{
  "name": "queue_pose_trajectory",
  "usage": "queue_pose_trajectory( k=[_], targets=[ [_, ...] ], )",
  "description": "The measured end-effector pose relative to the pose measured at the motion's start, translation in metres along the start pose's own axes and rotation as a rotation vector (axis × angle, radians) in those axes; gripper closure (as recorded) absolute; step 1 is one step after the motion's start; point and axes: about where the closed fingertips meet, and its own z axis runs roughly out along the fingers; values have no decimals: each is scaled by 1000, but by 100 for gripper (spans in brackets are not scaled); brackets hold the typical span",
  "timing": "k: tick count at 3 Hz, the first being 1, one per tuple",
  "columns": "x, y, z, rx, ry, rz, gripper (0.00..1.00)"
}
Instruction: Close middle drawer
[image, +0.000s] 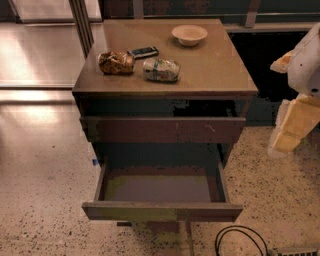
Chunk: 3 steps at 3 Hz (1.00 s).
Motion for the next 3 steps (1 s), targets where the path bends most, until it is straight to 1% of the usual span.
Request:
queue_pose_trajectory(
  k=[1, 2, 3],
  targets=[
    [1, 18, 38, -34, -3, 10, 0],
    [7, 37, 75, -90, 9, 36, 19],
    [8, 39, 78, -95, 13, 36, 42]
  ],
)
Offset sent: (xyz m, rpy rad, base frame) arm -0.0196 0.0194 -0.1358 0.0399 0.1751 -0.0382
